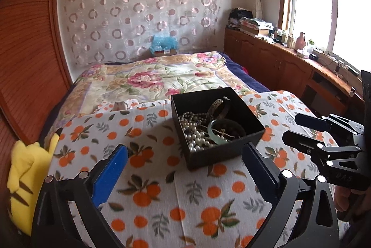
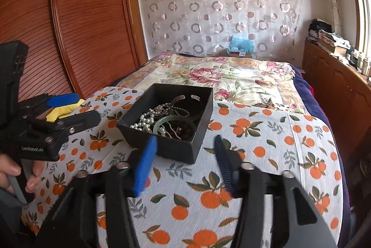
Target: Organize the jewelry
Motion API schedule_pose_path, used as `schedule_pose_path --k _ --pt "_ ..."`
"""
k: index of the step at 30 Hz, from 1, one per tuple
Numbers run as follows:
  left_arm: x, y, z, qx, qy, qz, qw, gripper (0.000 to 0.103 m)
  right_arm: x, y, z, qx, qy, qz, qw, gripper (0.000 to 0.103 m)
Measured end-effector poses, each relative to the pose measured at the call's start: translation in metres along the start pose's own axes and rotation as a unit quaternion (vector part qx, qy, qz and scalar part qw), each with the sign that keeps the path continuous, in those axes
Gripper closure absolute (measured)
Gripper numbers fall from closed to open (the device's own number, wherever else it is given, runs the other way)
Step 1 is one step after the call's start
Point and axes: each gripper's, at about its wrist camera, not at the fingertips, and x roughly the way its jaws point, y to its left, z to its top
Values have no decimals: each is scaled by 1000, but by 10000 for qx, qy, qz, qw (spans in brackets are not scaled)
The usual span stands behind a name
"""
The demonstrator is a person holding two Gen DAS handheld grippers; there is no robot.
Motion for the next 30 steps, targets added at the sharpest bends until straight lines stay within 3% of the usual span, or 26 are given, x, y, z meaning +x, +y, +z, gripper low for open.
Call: schedule_pose_path --k 13,22,30 --pt "-55 -6 -14 -105 -374 83 9992 8 -46 15 -10 147 -416 -323 9985 3" --pt "-86 -4 -18 -241 -616 280 9974 8 -92 20 -14 261 -862 -541 9945 3" --pt "-98 -3 -22 -247 -665 338 9969 8 -102 24 -15 277 -1002 -644 9925 3"
